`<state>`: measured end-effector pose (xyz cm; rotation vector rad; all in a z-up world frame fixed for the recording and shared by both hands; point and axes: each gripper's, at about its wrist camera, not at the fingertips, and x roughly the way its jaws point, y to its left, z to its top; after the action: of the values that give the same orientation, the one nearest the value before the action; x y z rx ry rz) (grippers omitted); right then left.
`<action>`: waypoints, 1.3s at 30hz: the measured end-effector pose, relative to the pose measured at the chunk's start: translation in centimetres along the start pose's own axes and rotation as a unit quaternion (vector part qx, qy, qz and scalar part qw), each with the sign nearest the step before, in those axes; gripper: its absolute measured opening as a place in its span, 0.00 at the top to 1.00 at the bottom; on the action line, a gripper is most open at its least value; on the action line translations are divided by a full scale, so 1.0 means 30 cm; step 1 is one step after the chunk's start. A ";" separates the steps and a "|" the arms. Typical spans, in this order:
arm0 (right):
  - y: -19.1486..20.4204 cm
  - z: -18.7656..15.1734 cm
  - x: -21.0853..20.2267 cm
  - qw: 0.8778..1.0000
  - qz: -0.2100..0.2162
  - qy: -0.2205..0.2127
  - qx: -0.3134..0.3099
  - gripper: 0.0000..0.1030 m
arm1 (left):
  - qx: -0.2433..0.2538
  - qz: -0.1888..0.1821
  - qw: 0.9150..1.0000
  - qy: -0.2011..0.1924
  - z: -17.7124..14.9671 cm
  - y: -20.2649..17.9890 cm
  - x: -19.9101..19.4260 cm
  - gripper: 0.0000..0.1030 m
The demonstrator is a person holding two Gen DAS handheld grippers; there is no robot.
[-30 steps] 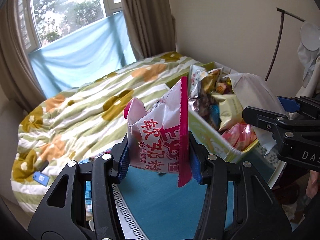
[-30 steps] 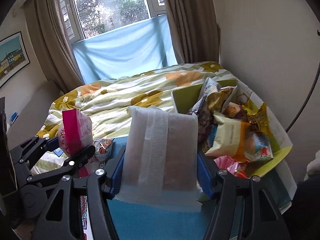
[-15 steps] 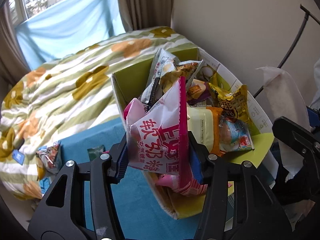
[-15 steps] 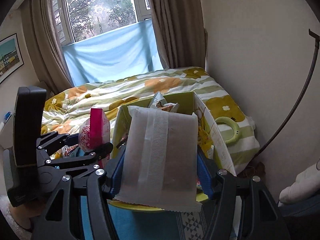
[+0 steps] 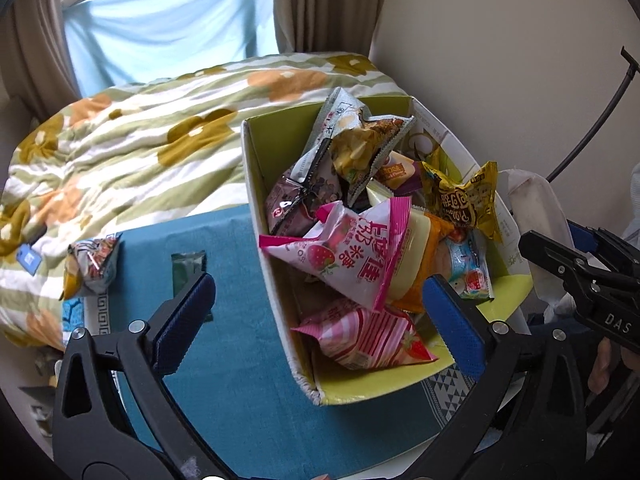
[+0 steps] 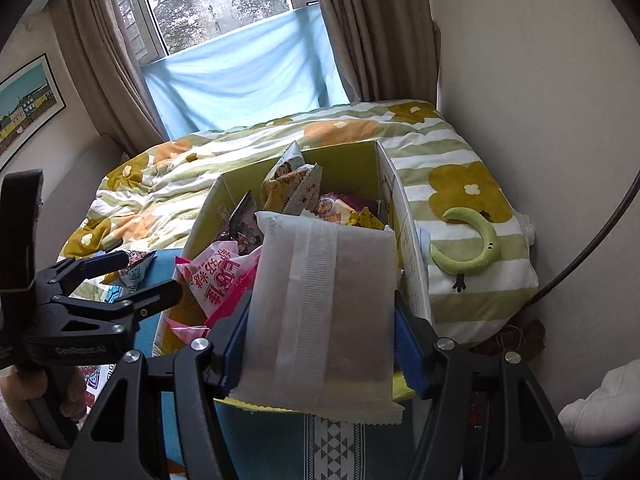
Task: Organize snacks
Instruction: 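Carry both items into the yellow box and open both tools to release them, then withdraw both tools from the box toward the remaining snacks on the cloth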
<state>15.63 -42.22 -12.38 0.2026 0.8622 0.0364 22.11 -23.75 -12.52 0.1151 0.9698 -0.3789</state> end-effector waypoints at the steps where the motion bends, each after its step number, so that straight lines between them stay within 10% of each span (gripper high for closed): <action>1: -0.001 0.002 0.000 1.000 -0.002 -0.001 -0.003 0.43 | -0.003 0.003 1.000 -0.002 -0.007 0.006 -0.013 0.00; 9: -0.005 0.042 0.087 1.000 -0.004 0.014 -0.013 0.42 | -0.020 0.036 0.999 -0.019 -0.040 0.041 -0.067 0.00; 14: -0.023 -0.002 0.104 1.000 -0.009 0.013 -0.014 0.02 | -0.038 0.040 0.998 -0.005 -0.095 0.053 -0.035 0.00; 39: 0.122 0.035 -0.084 0.995 0.003 -0.049 -0.086 0.02 | -0.064 0.112 0.989 -0.078 -0.169 0.109 -0.292 0.00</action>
<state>14.98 -39.08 -9.12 0.0446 0.7565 0.1048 14.92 -17.09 -8.42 0.0764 0.8147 -0.1156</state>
